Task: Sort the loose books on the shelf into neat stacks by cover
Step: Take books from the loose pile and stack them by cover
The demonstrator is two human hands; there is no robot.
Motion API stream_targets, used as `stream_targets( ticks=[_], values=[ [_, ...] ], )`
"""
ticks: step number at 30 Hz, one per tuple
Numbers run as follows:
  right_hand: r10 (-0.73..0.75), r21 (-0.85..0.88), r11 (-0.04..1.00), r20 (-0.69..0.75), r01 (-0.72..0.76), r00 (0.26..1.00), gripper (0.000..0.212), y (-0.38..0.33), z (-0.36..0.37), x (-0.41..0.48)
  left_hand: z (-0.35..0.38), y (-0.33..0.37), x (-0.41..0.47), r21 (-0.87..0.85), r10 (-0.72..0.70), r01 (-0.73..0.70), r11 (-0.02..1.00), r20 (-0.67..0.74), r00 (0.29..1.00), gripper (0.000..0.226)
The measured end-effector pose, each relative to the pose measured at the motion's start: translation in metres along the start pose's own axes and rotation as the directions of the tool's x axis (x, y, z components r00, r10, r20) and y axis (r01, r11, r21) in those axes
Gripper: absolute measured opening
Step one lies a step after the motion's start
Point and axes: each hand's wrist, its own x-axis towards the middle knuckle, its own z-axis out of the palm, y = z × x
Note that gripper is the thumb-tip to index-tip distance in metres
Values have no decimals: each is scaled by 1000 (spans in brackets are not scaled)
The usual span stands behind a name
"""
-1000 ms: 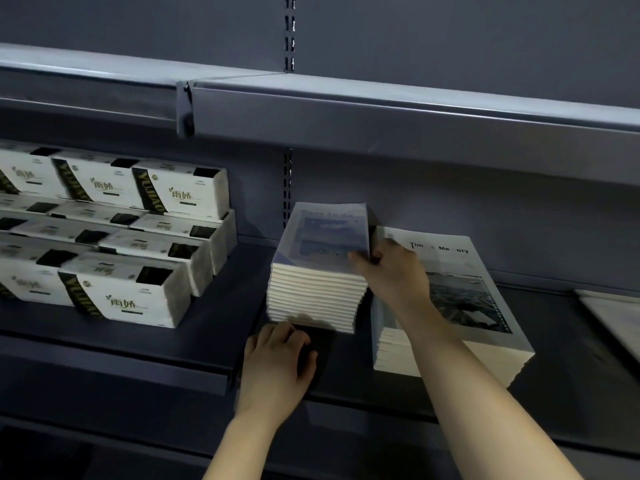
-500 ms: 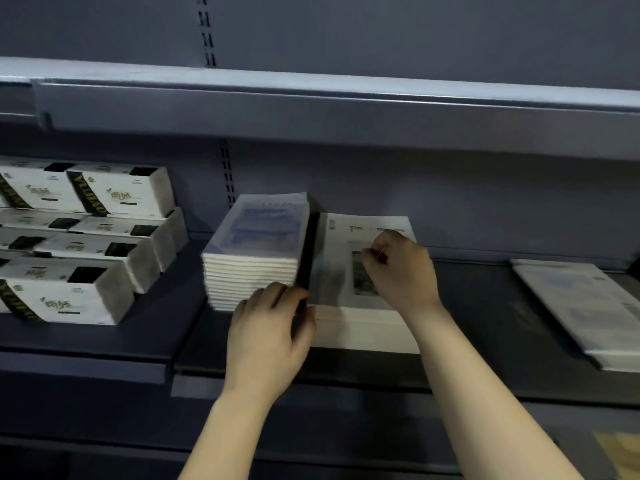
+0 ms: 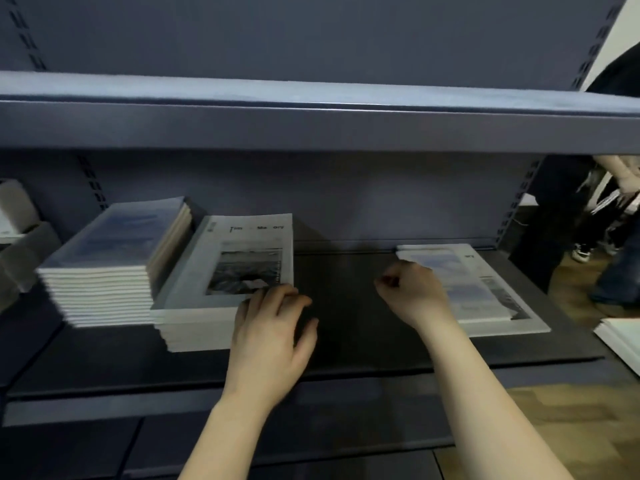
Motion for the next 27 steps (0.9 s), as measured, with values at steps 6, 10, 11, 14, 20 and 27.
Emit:
stream_targets(
  ticks=[6,10,11,14,20,27],
  values=[
    [105,1,994,20,-105,994,25,72,-14,8,41,41,-2,-11,8,-7,1000,75,997,35],
    [157,-25,987,-57,-158,986,30,124,-19,8,69,61,-7,-11,-21,23,1000,156,988,38],
    [178,-30,983,-73,-181,981,36,135,-21,8,75,64,-9,-3,-31,32,999,172,985,38],
    [250,-54,965,-90,-256,964,46,166,-23,11,91,77,-12,42,-61,54,998,197,979,37],
    [313,-130,938,-77,-321,947,83,182,-21,18,111,97,-13,53,-81,72,996,217,973,23],
    [347,-250,909,9,-334,938,114,176,-28,26,117,106,-9,53,-100,90,995,241,965,25]
  ],
)
